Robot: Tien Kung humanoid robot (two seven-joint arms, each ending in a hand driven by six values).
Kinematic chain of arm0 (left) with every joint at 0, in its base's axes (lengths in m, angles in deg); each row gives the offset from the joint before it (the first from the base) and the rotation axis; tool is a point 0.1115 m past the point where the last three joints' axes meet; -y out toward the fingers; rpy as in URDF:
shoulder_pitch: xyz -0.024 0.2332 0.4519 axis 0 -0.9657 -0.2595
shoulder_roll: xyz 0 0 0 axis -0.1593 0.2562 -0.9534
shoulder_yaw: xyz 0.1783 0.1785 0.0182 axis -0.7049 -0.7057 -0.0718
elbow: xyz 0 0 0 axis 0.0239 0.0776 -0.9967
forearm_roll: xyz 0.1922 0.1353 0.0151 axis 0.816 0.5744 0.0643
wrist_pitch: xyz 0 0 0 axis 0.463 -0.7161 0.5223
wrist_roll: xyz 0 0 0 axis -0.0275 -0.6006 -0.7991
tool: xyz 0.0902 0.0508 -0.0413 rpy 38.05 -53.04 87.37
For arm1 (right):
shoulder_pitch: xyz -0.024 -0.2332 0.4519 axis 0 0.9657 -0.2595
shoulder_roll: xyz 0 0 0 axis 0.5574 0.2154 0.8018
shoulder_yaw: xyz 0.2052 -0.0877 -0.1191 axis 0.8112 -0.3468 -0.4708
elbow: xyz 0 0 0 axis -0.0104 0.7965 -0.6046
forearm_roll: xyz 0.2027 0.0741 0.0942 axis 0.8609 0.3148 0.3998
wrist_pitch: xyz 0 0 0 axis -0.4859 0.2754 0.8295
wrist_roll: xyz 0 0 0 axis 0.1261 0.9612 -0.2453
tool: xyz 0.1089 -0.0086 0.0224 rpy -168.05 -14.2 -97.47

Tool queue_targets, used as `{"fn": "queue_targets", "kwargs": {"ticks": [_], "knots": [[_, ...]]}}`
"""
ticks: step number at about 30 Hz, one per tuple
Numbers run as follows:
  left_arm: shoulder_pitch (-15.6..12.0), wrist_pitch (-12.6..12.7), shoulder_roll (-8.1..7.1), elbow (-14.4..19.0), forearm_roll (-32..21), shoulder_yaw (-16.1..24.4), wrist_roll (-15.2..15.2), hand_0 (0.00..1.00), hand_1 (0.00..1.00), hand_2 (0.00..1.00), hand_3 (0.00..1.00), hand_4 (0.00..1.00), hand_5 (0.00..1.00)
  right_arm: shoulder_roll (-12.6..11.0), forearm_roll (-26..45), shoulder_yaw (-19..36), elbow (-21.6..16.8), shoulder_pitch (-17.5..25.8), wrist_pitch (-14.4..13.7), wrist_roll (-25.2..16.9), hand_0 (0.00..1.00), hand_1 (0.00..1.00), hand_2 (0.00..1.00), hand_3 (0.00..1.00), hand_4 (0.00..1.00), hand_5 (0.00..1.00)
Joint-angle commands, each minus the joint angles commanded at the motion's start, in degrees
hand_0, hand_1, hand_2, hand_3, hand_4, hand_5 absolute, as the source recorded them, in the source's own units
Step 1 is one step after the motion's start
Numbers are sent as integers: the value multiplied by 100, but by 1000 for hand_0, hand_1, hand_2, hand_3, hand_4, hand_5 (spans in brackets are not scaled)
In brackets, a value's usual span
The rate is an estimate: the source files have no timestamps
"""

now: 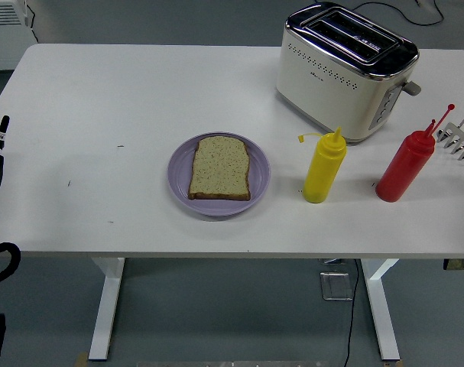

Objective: Pick up the cup,pour liquid into bread,place the cup on the desk

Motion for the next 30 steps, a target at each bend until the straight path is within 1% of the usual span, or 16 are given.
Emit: {"fn": "queue_targets", "kwargs": {"ticks": [11, 12, 14, 29, 30], "knots": [[-34, 1, -8, 1, 6, -42, -3, 786, 736, 739, 694, 516, 998, 10, -80, -8, 43, 26, 57, 69, 830, 785, 816, 823, 599, 522], [-40, 1, -6, 0, 4, -43, -4, 786, 736, 739, 694, 516, 998, 13, -84, -11, 44, 28, 64, 74, 832, 787, 817, 826, 607, 544], [-43, 3, -3, 0, 4, -38, -5, 786, 736, 739, 694, 516, 998, 15, -79, -14, 47, 26, 68, 74, 832, 787, 817, 826, 607, 544], [3, 13, 4, 6, -8, 40, -3, 786, 736, 739, 694, 514, 998, 38, 11, -15, 70, -44, 49, 94, 834, 786, 809, 827, 613, 557], [9, 14, 6, 6, -10, 43, -2, 786, 736, 739, 695, 513, 998, 40, 16, -17, 72, -47, 48, 96, 836, 789, 811, 831, 636, 575]]}}
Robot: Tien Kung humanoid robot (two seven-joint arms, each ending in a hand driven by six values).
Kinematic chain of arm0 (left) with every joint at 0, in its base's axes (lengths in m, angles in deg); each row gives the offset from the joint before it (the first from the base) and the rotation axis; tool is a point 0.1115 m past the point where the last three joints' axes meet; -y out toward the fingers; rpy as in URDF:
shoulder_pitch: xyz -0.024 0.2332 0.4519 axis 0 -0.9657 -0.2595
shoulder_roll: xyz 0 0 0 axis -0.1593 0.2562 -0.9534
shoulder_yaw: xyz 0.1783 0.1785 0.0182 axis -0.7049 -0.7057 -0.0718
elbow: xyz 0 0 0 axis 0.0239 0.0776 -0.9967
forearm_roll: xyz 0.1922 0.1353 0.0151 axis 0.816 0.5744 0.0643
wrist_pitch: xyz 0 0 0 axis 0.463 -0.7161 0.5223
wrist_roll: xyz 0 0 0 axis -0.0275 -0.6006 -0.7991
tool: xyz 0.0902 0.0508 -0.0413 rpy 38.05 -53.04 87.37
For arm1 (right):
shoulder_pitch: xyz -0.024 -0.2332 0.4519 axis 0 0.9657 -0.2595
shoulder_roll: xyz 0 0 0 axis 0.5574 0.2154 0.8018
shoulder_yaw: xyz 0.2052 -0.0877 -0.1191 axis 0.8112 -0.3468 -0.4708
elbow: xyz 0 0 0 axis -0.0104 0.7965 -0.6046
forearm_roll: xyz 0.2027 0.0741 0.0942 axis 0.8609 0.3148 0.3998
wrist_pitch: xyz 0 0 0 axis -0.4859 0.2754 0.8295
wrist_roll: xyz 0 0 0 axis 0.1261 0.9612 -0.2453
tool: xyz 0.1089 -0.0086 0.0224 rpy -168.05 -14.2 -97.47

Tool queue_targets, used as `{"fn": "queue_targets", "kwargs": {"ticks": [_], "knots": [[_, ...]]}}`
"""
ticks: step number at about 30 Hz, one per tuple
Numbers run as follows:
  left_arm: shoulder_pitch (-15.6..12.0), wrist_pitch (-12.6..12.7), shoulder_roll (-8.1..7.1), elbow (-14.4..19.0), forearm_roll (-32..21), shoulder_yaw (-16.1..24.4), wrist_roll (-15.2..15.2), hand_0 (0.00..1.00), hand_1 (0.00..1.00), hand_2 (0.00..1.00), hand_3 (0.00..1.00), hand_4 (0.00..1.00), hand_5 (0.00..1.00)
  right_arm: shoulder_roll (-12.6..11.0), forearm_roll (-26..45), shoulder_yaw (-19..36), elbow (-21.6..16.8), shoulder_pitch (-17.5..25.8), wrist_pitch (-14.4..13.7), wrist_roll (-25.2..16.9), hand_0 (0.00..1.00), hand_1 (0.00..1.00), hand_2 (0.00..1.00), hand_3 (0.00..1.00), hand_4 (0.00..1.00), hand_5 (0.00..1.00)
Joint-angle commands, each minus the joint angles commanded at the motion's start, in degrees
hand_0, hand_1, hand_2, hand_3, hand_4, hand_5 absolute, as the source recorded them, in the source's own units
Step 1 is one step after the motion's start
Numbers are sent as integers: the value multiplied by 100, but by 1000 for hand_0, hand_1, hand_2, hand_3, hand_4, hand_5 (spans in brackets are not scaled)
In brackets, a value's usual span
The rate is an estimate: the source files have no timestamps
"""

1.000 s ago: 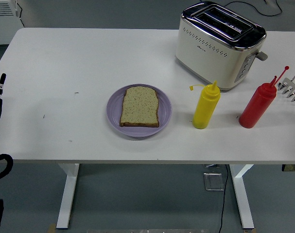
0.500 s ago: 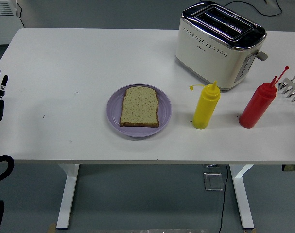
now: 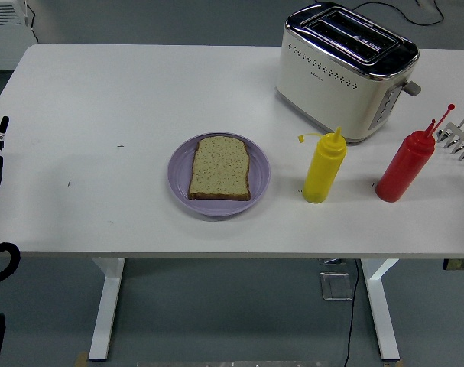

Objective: Pick up the cup,pour liquid into bread,place the cup on the desk

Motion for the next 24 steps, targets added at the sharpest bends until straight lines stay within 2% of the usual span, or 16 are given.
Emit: {"fn": "queue_targets", "kwargs": {"ticks": [17, 18, 24], "knots": [[26, -11, 3, 19, 6, 19, -1, 786, 736, 739, 695, 513, 998, -5, -185, -20, 6, -76, 49, 37, 837, 790, 818, 835, 663, 574], [24, -12, 2, 21, 7, 25, -1, 787, 736, 738, 695, 512, 998, -4, -214, -24, 9, -84, 51, 36, 841, 791, 823, 836, 685, 541], [27, -20, 5, 22, 15, 28, -2, 787, 737, 739, 695, 512, 998, -13, -284, -42, 12, -96, 50, 42, 842, 794, 825, 837, 701, 524]]}}
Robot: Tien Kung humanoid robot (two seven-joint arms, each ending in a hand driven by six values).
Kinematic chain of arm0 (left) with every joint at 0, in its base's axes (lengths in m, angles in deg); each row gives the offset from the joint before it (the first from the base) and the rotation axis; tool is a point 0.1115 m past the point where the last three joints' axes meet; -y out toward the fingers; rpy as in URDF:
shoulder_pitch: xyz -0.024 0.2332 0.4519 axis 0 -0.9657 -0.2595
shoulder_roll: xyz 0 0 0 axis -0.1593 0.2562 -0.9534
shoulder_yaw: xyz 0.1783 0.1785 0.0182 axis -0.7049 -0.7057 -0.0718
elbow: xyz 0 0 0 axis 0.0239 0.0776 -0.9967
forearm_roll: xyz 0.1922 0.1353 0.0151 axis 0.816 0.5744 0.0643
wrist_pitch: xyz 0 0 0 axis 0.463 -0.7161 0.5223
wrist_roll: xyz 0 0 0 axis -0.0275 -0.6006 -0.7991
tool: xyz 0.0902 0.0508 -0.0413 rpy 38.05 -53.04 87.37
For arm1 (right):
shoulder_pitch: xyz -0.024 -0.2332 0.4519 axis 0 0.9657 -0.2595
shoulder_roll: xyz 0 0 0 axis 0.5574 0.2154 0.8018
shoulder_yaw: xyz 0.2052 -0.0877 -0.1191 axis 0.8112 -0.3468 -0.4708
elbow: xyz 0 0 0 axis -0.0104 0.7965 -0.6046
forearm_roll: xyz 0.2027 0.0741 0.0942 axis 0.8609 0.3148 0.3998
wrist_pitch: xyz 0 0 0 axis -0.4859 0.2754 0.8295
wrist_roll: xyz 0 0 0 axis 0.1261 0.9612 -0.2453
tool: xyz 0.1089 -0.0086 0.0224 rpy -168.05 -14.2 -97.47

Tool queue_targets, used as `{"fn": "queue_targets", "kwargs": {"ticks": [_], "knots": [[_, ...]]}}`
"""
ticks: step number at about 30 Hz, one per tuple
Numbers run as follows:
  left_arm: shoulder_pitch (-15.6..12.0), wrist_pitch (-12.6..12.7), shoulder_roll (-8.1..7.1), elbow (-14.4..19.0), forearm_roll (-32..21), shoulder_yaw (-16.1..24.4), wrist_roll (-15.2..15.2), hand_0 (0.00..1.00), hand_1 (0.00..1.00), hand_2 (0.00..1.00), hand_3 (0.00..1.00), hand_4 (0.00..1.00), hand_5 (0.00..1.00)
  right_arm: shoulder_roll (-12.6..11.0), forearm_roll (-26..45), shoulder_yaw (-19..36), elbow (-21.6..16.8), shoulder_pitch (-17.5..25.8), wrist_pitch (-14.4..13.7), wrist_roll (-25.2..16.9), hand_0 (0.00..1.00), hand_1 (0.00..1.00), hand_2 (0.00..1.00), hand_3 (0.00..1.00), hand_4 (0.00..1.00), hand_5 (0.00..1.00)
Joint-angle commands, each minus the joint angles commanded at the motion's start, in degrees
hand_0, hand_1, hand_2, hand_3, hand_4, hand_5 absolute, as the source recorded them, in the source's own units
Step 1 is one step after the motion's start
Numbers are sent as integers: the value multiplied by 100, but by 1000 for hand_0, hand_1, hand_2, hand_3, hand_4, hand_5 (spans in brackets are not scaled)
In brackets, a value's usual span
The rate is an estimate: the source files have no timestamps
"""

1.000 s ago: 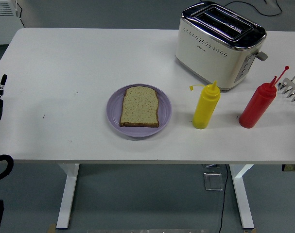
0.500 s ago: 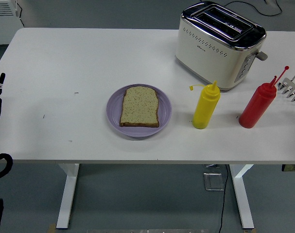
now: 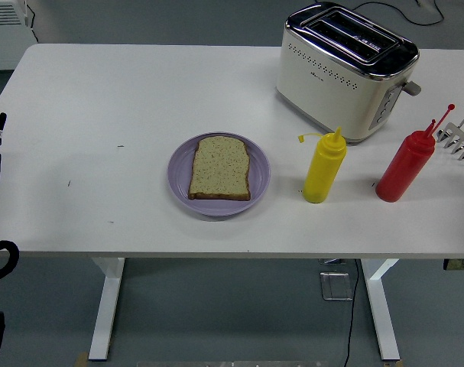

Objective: Pick up the cup,pour liquid into bread,place the cup on the desk

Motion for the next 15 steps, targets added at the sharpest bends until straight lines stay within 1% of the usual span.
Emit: {"fn": "queue_targets", "kwargs": {"ticks": [15], "knots": [[9, -4, 4, 0, 26, 7, 0, 786, 737, 739, 695, 513, 998, -7, -51, 16, 13, 9, -23, 57, 841, 793, 824, 837, 700, 514]]}}
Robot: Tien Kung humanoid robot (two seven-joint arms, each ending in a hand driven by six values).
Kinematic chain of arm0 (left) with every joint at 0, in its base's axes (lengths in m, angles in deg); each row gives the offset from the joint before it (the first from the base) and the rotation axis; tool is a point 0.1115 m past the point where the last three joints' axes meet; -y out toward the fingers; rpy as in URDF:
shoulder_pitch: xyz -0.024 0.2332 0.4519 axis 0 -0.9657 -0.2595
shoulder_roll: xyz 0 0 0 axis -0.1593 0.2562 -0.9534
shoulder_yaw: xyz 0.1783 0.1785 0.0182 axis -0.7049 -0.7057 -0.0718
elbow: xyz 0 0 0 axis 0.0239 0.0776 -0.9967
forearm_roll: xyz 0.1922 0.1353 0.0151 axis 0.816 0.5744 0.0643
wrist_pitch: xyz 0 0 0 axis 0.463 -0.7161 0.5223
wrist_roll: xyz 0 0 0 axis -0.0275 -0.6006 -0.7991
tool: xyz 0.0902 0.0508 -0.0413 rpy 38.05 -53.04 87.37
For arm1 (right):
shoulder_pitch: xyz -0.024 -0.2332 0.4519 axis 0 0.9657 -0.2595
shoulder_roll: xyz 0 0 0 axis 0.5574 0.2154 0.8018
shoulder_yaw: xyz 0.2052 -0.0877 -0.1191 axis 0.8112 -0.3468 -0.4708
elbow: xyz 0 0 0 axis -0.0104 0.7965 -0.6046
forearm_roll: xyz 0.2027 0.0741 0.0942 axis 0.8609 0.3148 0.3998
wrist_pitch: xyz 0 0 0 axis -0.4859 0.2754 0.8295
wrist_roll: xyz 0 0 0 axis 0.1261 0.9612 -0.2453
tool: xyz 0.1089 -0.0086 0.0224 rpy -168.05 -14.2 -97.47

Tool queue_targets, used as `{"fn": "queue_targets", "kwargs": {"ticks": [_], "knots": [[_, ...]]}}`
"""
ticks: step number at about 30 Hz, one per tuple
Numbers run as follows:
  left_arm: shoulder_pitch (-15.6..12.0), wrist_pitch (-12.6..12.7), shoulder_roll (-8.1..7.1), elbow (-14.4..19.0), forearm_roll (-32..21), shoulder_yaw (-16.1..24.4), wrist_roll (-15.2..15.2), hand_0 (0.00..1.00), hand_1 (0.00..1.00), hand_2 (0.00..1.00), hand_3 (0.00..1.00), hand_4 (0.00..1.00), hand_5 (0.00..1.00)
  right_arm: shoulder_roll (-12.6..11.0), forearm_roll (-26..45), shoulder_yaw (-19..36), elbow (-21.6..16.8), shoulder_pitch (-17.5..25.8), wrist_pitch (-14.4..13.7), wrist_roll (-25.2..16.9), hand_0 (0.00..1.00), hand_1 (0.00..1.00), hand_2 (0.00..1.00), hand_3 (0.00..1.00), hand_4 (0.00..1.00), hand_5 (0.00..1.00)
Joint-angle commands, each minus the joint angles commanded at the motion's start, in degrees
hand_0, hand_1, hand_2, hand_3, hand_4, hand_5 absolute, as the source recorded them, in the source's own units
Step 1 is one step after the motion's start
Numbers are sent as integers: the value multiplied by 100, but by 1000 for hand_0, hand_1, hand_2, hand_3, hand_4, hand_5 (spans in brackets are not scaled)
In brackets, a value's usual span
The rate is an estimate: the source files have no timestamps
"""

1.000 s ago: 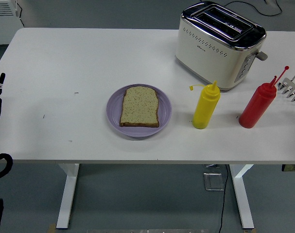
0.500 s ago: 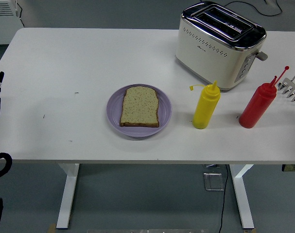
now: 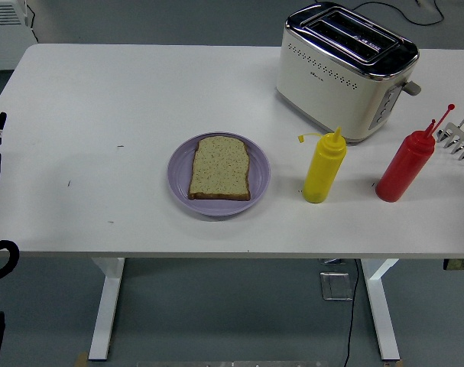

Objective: Pick up the cup,pour liquid into bread,place the cup on the desk

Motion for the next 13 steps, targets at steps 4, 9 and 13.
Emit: {"fn": "queue_targets", "kwargs": {"ticks": [4, 9, 13], "knots": [[-17, -2, -3, -3, 7, -12, 0, 787, 739, 740, 695, 513, 998, 2, 0, -22, 9, 11, -3, 7, 842, 794, 825, 841, 706, 513], [-42, -1, -2, -5, 10, -40, -1, 787, 738, 740, 695, 513, 998, -12, -3, -21, 20, 32, -3, 9, 841, 793, 826, 841, 729, 487], [-50, -2, -11, -7, 13, -63, -1, 787, 738, 740, 695, 513, 998, -12, -9, -31, 33, 43, 0, 26, 841, 793, 826, 841, 729, 487]]}}
